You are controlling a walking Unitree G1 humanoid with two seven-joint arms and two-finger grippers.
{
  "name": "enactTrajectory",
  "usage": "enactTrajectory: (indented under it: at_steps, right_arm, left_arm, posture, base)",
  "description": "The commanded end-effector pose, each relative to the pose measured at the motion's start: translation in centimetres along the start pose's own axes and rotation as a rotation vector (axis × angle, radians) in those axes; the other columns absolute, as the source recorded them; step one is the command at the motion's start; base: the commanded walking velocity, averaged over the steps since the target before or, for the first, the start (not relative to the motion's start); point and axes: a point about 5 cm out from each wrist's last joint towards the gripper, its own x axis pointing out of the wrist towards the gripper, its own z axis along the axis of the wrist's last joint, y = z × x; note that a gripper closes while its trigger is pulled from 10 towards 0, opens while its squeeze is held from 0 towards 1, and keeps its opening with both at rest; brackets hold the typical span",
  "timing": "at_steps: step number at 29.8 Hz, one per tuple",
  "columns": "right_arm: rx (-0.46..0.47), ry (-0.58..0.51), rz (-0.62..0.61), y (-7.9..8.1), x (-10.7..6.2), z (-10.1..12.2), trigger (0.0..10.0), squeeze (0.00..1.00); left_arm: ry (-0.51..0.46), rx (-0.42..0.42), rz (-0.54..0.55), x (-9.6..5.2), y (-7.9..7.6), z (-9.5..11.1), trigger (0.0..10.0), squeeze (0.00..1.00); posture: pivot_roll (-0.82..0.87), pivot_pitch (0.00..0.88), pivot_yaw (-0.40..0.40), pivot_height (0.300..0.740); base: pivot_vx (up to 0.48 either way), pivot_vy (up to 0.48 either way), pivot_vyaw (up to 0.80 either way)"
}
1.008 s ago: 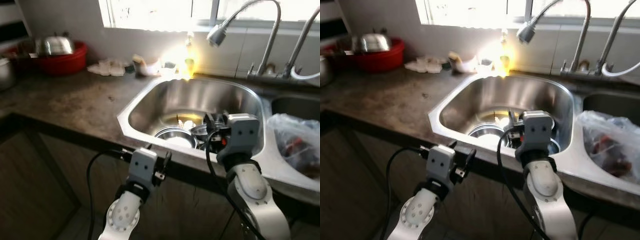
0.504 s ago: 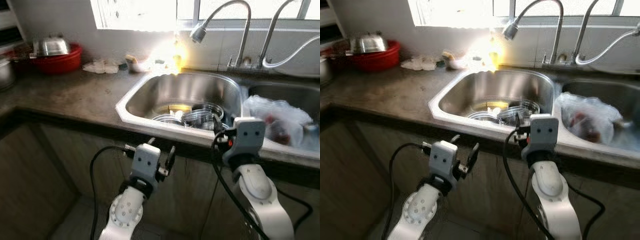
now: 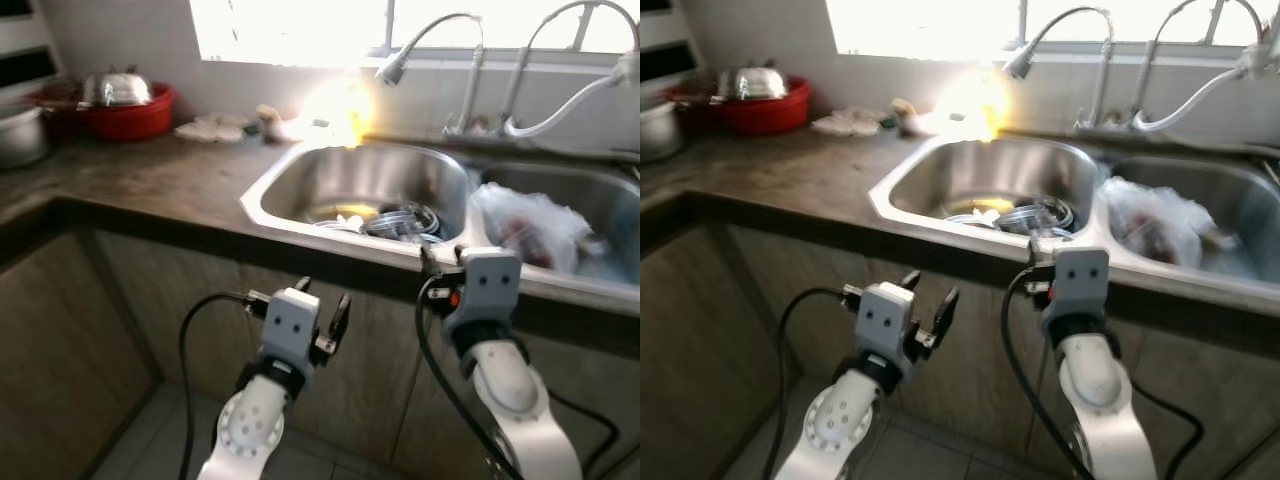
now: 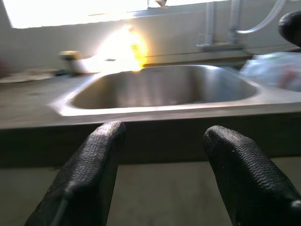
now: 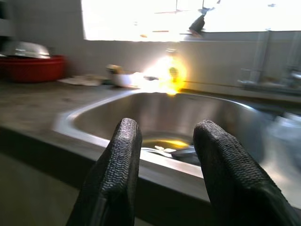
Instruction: Kitchen organization
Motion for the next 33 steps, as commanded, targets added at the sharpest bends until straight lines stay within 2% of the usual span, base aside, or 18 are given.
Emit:
enactTrajectory:
  at_steps: [1,33]
  right_arm:
    - [-0.016,-0.009,-0.004,-0.21,0.24,0.18,10.0,0.00]
    - [-0.039,-0.015,0.012,-0.09,0.93,0.11,10.0,0.00]
  left_arm:
    - [-0.001,-0.002,-0.012,0.07,-0.27,0.05,10.0,0.00]
    - [0.031,-0.012,0.026,-0.39,-0.02,-0.56,10.0,0.00]
  posture:
    - [0.10,0.000,-0.009,0.740]
    - [0.11,0.000,-0.027,0.740]
  base:
    - [0.000,0.000,0.80]
    - [0.248,0.000,0.80]
